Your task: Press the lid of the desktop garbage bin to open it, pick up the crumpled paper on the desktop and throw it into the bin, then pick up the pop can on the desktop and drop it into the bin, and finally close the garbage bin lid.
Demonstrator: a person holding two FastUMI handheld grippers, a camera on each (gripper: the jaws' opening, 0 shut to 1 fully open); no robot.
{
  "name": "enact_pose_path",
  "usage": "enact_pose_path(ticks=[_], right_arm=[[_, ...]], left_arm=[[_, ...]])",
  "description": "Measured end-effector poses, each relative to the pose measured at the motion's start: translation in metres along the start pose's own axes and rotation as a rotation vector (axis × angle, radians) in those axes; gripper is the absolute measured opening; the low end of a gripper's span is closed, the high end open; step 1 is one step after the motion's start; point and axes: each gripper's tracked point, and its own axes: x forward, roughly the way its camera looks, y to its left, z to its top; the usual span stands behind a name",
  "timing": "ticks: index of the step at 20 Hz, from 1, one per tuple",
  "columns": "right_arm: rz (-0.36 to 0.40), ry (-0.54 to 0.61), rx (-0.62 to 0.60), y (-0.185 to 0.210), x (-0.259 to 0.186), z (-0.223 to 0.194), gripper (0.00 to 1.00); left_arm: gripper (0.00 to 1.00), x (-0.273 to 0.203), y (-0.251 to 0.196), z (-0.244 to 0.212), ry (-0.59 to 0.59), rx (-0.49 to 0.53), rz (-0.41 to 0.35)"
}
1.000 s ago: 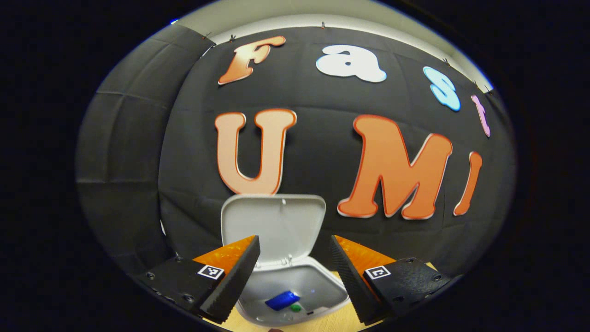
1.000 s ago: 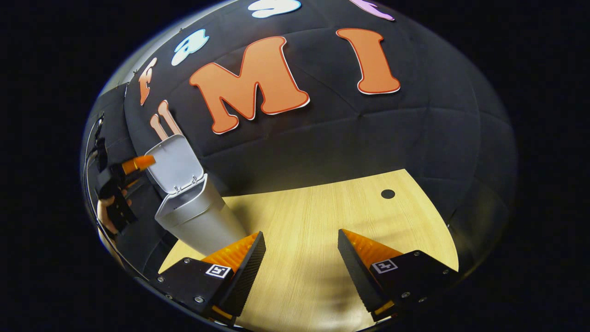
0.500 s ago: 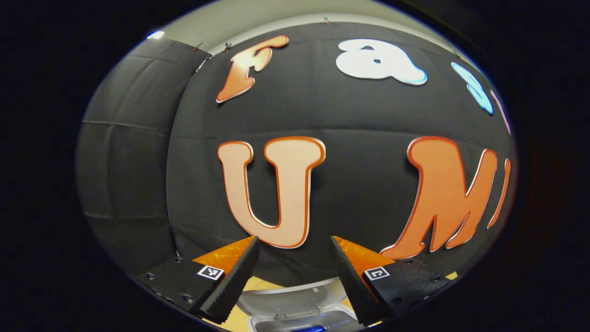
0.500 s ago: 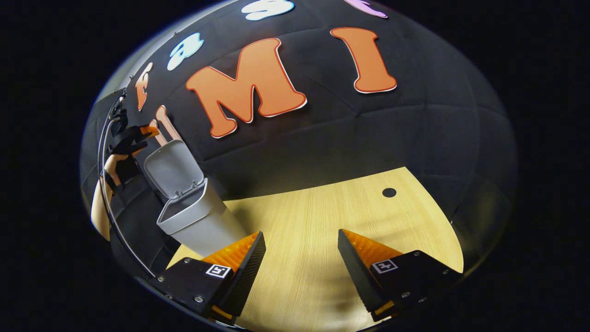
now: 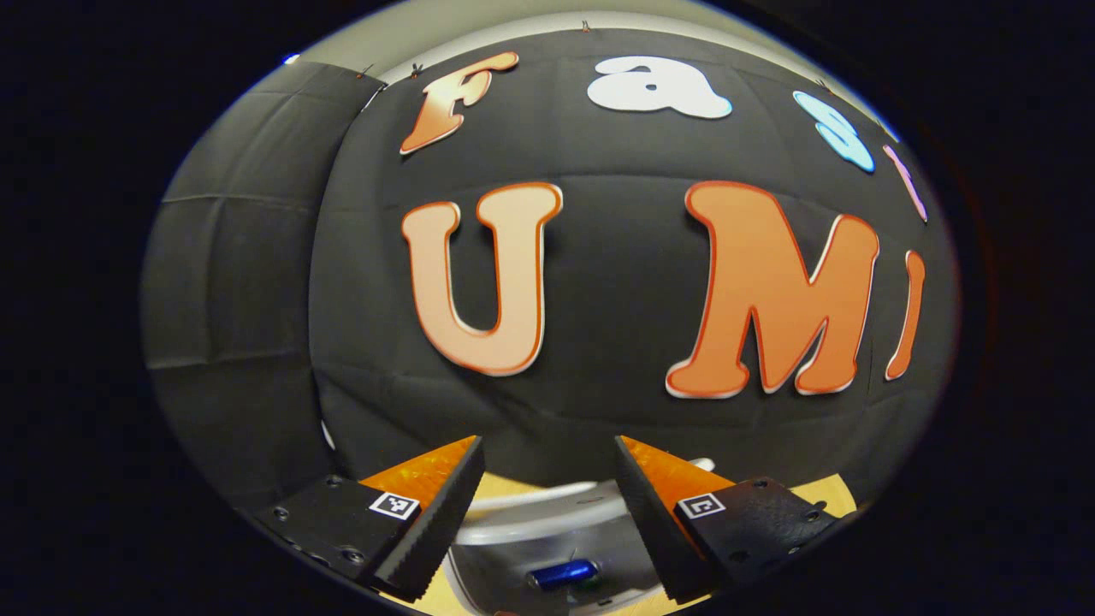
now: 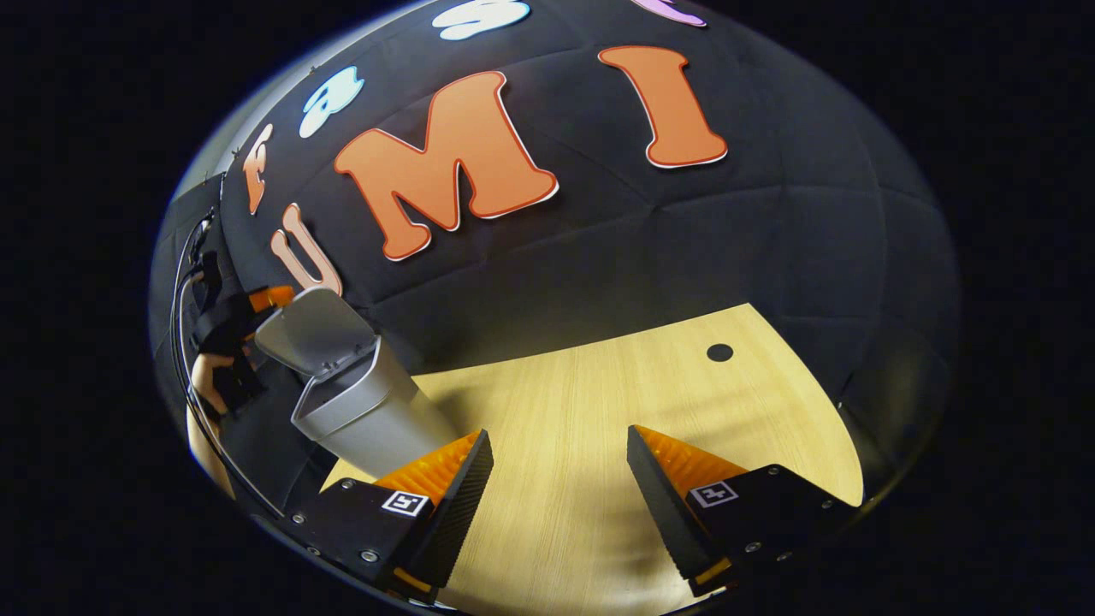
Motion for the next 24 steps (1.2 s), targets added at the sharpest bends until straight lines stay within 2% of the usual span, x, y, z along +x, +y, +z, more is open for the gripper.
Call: enact_pose_path(ticks=[3,5,6,7,9,12,15,19,24], right_arm=[[0.021,0.017,-0.018,0.003,0.001,-0.006,0.95],[0.03,0.029,-0.029,0.004,0.0,-0.008,0.94],[0.034,0.035,-0.031,0.004,0.0,-0.009,0.94],[0.038,0.041,-0.032,0.004,0.001,-0.01,0.94],[0.041,0.049,-0.035,0.004,0.001,-0.011,0.94],[0.042,0.051,-0.042,0.003,-0.001,-0.012,0.94],[0.045,0.055,-0.036,0.0,-0.002,-0.012,0.94],[0.046,0.028,-0.024,0.003,-0.001,-0.004,0.94],[0.012,-0.042,-0.06,0.006,-0.007,0.006,0.95]], left_arm=[[0.96,-0.015,0.0,-0.076,0.117,0.005,0.02],[0.95,-0.024,0.003,-0.112,0.174,0.043,0.036],[0.95,-0.033,0.004,-0.112,0.156,0.066,0.052],[0.95,-0.025,0.002,-0.103,0.076,0.108,0.064],[0.94,-0.027,0.0,-0.106,0.048,0.156,0.098],[0.96,-0.025,0.003,-0.106,-0.008,0.127,0.122],[0.94,-0.022,-0.001,-0.108,-0.02,0.046,0.079],[0.94,-0.022,-0.004,-0.108,0.075,0.002,0.027],[0.95,-0.072,-0.065,-0.105,0.14,-0.135,-0.15]])
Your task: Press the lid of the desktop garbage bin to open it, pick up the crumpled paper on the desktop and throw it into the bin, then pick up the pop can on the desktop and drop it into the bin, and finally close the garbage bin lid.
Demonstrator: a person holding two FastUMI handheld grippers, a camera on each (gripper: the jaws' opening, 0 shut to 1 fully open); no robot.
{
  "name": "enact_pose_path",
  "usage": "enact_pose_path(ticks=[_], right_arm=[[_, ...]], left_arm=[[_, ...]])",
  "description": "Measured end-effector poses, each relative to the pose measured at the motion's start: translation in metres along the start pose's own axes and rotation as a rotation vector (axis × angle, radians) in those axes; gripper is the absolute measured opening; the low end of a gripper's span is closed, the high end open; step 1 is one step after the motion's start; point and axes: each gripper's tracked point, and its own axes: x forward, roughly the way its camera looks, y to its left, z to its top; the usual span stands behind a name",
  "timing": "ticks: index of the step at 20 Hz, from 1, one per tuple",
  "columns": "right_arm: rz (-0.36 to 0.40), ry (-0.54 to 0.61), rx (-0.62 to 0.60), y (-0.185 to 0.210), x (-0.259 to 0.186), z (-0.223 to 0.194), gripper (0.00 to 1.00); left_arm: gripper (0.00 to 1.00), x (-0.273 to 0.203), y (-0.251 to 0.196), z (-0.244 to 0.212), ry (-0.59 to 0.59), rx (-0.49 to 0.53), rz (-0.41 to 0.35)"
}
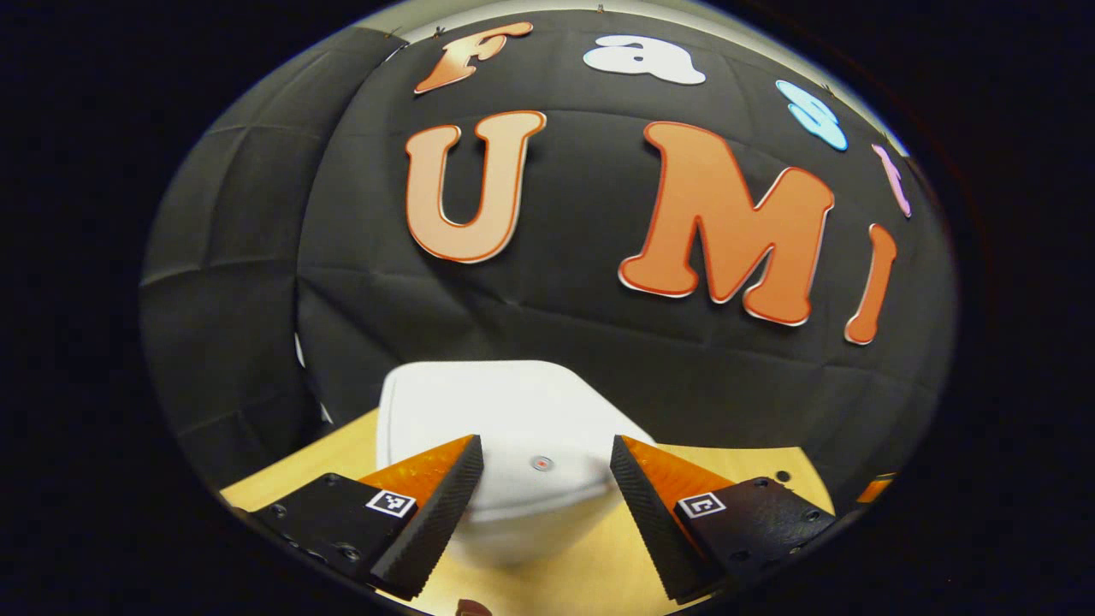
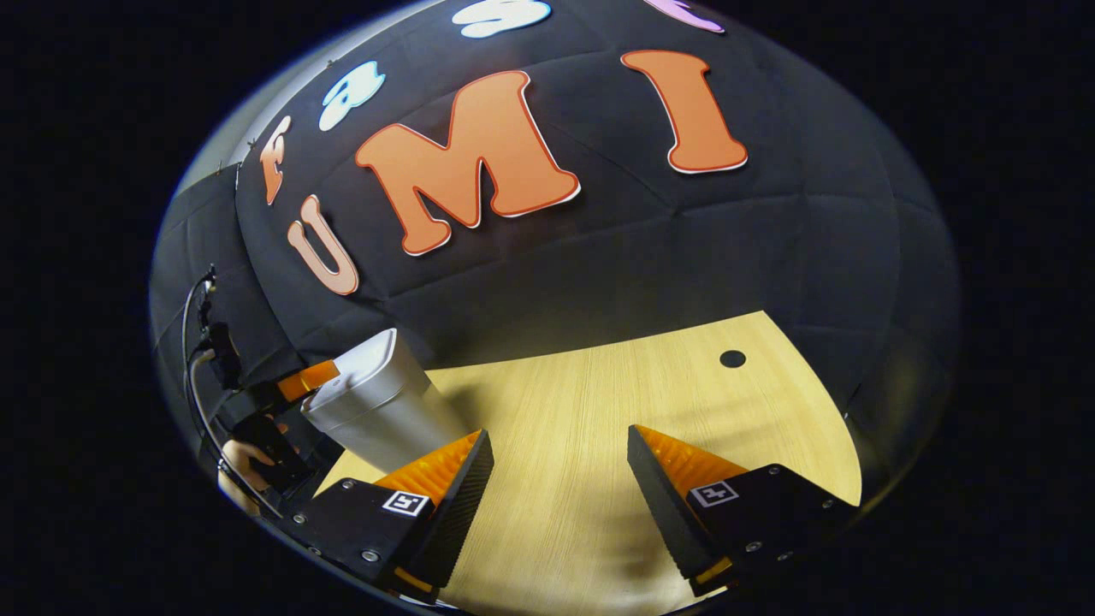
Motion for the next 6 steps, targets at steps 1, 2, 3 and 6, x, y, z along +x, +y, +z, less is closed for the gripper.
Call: enact_pose_path(ticks=[1,2,3,6], right_arm=[[-0.007,-0.018,-0.011,0.002,-0.002,0.002,0.95],[-0.021,-0.039,-0.023,0.001,-0.005,0.005,0.95],[-0.03,-0.057,-0.037,0.002,-0.007,0.007,0.95],[-0.066,-0.103,-0.077,0.002,-0.014,0.009,0.94]], left_arm=[[0.95,-0.008,-0.014,-0.003,0.011,-0.018,-0.033],[0.95,-0.018,-0.032,-0.008,0.017,-0.035,-0.075],[0.95,-0.028,-0.048,-0.01,0.019,-0.047,-0.111],[0.95,-0.053,-0.08,-0.011,-0.022,-0.037,-0.173]])
